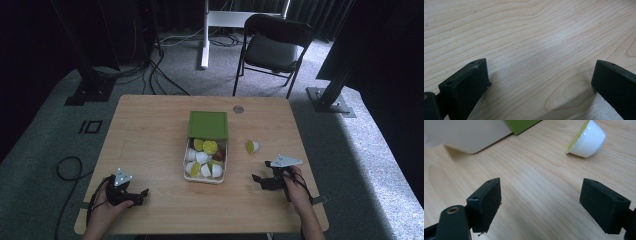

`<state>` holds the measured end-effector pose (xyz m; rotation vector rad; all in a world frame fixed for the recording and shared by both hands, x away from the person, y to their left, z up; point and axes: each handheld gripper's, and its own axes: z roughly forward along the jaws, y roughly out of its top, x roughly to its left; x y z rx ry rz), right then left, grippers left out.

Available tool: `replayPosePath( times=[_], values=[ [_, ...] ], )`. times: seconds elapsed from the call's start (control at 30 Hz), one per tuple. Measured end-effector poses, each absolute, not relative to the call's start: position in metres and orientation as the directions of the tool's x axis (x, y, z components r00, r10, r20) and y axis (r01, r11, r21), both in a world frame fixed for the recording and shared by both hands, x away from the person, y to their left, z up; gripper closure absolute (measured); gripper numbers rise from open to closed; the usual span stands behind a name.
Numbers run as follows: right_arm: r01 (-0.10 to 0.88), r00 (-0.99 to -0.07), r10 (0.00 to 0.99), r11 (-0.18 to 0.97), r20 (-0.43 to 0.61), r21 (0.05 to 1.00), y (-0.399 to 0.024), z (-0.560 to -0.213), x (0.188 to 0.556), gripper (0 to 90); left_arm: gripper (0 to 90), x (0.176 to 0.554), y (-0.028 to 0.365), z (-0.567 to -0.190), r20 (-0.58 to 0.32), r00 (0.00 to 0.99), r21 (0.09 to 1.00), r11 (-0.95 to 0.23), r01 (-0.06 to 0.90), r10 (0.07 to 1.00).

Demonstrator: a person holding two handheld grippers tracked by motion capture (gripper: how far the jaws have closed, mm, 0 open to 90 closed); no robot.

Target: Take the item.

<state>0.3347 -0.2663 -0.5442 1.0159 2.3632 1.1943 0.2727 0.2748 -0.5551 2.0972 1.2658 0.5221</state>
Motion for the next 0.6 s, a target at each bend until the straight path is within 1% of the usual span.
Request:
replayPosePath(
  times=[0.23,0.37,0.6],
  values=[
    [0.408,-0.789,0.613,0.480,0.036,0.777,-0.270,-0.548,0.324,17.2,2.1,0.273,0.275,-0.555,0.014,0.461,0.688,-0.343,0.640,0.887],
    [0.361,-0.840,0.541,0.520,0.028,0.774,-0.271,-0.549,0.318,19.8,2.1,0.273,0.275,-0.555,0.014,0.461,0.688,-0.344,0.640,0.887],
    [0.305,-0.880,0.474,0.555,0.008,0.774,-0.279,-0.547,0.312,19.8,2.1,0.273,0.275,-0.555,0.015,0.461,0.688,-0.344,0.639,0.887]
  ],
)
